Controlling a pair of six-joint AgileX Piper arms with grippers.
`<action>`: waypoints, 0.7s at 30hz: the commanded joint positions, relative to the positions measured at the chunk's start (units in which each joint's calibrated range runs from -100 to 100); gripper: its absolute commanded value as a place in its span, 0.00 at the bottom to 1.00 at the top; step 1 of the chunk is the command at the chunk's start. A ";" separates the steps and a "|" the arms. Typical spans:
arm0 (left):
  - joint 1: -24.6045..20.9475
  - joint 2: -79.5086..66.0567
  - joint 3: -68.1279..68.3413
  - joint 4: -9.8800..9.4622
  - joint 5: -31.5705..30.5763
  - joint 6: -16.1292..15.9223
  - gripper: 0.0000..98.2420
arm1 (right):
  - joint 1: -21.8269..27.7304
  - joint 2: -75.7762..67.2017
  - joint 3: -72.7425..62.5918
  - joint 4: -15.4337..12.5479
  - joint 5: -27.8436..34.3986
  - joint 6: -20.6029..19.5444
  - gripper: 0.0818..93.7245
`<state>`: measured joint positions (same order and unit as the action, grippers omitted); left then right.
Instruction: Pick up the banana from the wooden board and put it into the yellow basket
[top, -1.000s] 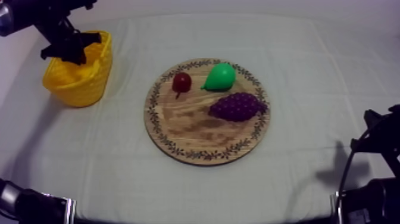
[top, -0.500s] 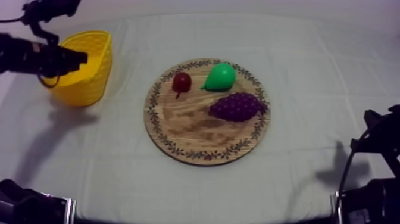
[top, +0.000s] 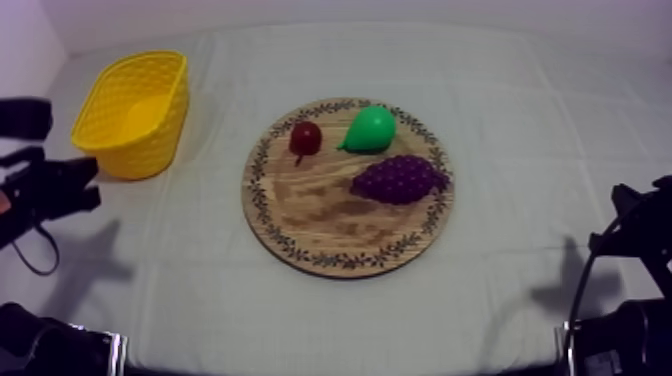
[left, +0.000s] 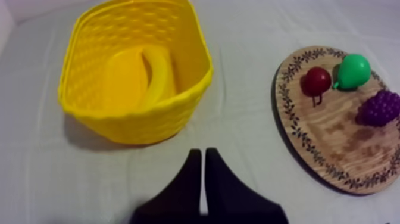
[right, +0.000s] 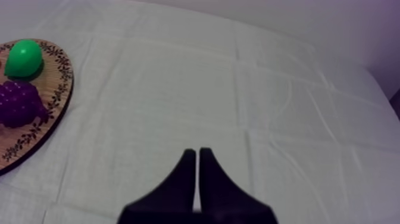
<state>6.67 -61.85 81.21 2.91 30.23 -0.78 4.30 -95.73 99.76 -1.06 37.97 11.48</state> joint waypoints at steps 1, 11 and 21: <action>-0.91 -8.23 5.12 0.62 -0.19 -2.08 0.00 | -0.01 -0.02 0.02 0.01 0.01 0.02 0.00; -4.97 -22.92 13.98 0.79 2.02 -3.59 0.00 | -0.01 -0.02 0.02 0.01 0.01 0.02 0.00; -6.75 -33.24 16.66 -1.74 7.01 -0.69 0.00 | -0.01 -0.02 0.02 0.01 0.01 0.02 0.00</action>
<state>-0.15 -93.96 97.83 1.41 36.89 -1.94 4.30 -95.73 99.76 -1.06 37.97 11.48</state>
